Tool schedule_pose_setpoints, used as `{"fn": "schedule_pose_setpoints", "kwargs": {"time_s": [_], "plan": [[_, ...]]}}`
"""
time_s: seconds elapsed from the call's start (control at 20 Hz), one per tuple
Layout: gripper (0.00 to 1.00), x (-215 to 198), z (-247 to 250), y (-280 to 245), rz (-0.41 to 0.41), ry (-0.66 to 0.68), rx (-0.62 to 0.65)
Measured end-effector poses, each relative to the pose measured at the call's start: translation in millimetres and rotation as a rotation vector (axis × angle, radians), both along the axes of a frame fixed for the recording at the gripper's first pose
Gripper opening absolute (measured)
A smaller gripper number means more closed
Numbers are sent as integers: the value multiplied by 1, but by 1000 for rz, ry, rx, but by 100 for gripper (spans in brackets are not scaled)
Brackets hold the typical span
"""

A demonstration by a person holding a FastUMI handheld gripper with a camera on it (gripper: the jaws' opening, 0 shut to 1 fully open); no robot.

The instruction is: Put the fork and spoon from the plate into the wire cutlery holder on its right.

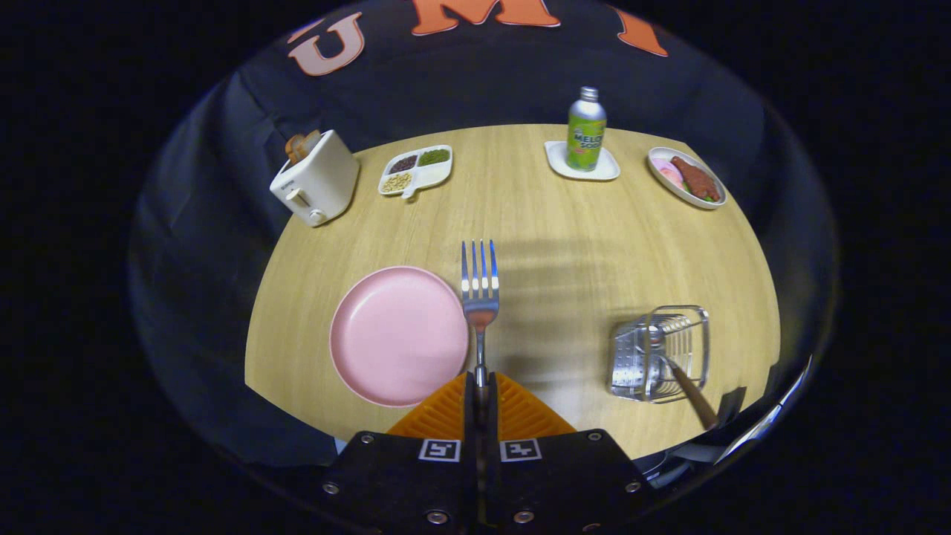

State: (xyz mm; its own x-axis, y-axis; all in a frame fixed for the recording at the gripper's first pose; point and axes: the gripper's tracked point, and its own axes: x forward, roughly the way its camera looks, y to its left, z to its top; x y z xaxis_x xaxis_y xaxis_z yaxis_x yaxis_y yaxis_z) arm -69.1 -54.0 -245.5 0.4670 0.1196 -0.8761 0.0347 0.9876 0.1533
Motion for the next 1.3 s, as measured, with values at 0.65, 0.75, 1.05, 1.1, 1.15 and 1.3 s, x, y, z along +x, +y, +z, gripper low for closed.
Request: {"fn": "schedule_pose_setpoints", "kwargs": {"time_s": [0.65, 0.75, 1.05, 1.1, 1.15, 1.3], "plan": [[5, -35, 4, -118, 1, 242, -105], [5, -38, -1, -125, 20, 295, -104], [5, -53, -10, -128, 118, 423, -111], [5, -55, -12, -128, 130, 436, -115], [5, -56, -13, -128, 133, 445, -112], [5, -57, -19, -126, 115, 472, -87]]}}
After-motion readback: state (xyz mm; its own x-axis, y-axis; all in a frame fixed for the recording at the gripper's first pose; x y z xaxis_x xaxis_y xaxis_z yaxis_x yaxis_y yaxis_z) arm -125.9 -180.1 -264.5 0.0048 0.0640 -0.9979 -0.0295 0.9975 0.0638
